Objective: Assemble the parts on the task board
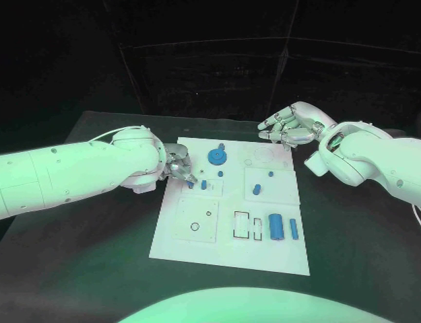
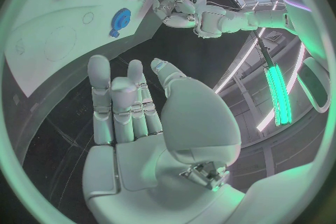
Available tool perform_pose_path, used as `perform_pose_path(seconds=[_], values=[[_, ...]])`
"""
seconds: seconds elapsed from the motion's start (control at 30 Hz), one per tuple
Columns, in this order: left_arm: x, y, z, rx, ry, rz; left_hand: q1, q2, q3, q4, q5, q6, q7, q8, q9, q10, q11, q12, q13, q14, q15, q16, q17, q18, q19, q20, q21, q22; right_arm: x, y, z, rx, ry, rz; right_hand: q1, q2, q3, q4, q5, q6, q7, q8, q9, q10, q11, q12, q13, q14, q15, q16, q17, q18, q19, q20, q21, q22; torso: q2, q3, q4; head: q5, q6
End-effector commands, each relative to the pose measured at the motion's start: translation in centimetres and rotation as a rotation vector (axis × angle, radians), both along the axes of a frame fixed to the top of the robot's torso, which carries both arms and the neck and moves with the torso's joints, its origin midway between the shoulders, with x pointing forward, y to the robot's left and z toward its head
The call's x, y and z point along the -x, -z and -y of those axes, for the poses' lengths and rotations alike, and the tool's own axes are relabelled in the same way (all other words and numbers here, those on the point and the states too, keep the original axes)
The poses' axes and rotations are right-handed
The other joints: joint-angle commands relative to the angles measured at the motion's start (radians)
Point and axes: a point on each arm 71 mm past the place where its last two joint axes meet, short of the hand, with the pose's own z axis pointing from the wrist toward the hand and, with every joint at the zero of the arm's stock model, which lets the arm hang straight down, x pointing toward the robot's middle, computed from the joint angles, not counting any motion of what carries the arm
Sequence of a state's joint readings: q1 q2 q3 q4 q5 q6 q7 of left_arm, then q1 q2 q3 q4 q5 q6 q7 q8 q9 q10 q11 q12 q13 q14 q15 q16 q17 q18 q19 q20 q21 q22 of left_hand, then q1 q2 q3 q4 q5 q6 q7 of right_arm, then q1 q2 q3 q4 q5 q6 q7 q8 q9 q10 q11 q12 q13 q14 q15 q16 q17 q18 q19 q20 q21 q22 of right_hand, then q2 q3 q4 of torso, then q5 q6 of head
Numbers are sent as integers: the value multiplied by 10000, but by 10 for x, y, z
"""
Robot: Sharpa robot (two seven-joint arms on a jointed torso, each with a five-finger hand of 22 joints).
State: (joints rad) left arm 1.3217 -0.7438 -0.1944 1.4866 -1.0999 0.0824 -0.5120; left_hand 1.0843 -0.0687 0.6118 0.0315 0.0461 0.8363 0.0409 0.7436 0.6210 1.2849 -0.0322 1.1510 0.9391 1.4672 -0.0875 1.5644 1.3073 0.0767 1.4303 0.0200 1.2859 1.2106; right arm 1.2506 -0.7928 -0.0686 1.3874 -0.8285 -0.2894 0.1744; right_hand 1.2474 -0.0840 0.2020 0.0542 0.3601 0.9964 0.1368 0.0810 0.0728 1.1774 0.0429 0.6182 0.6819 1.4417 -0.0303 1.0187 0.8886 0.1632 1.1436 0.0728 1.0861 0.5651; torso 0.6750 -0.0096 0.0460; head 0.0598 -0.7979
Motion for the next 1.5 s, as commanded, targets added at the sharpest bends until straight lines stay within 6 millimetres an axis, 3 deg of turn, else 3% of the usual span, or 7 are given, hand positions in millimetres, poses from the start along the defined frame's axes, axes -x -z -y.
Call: perform_pose_path(seconds=[0.03,0.97,1.2,1.5], values=[[1,0,1,-166,190,-76,76,62,960,-954,42,44,-19,49,10,54,-6,30,5,1036,-34,64,2635,49,38,-1,58,17,0,-1,-2,7,-144,69,-11,0,48,-8,39,-41,-3,-23,11,31,13,-41,-9,79,-22,-51,3,70,75,20,-48,-10,3,-3,1,10,-12],[2,2,-1,-395,352,-388,88,52,970,-971,43,51,-33,65,15,56,-19,28,-1,1036,-42,64,2635,48,42,-7,63,26,1,-1,-2,2,-164,69,-17,-2,48,-4,39,-40,-2,-23,11,32,15,-40,-12,81,-21,-46,12,69,79,20,-47,-5,0,-1,-1,15,-92],[1,3,-1,-400,322,-373,-173,-92,762,-838,38,166,-76,177,44,82,-46,44,-3,1036,-69,64,2635,44,50,-34,67,46,1,-2,-2,0,-165,70,-31,-3,45,7,38,-38,0,-21,12,35,18,-38,-18,83,-20,-47,17,69,81,20,-53,-11,6,1,2,9,-102],[1,3,-1,-400,322,-373,-173,-92,762,-838,38,166,-76,177,44,82,-46,44,-3,1036,-69,64,2635,44,50,-34,67,46,1,-2,-2,0,-165,70,-31,-3,45,7,38,-38,0,-21,12,35,18,-38,-18,83,-20,-47,17,69,81,20,-53,-11,6,1,2,9,-102]])
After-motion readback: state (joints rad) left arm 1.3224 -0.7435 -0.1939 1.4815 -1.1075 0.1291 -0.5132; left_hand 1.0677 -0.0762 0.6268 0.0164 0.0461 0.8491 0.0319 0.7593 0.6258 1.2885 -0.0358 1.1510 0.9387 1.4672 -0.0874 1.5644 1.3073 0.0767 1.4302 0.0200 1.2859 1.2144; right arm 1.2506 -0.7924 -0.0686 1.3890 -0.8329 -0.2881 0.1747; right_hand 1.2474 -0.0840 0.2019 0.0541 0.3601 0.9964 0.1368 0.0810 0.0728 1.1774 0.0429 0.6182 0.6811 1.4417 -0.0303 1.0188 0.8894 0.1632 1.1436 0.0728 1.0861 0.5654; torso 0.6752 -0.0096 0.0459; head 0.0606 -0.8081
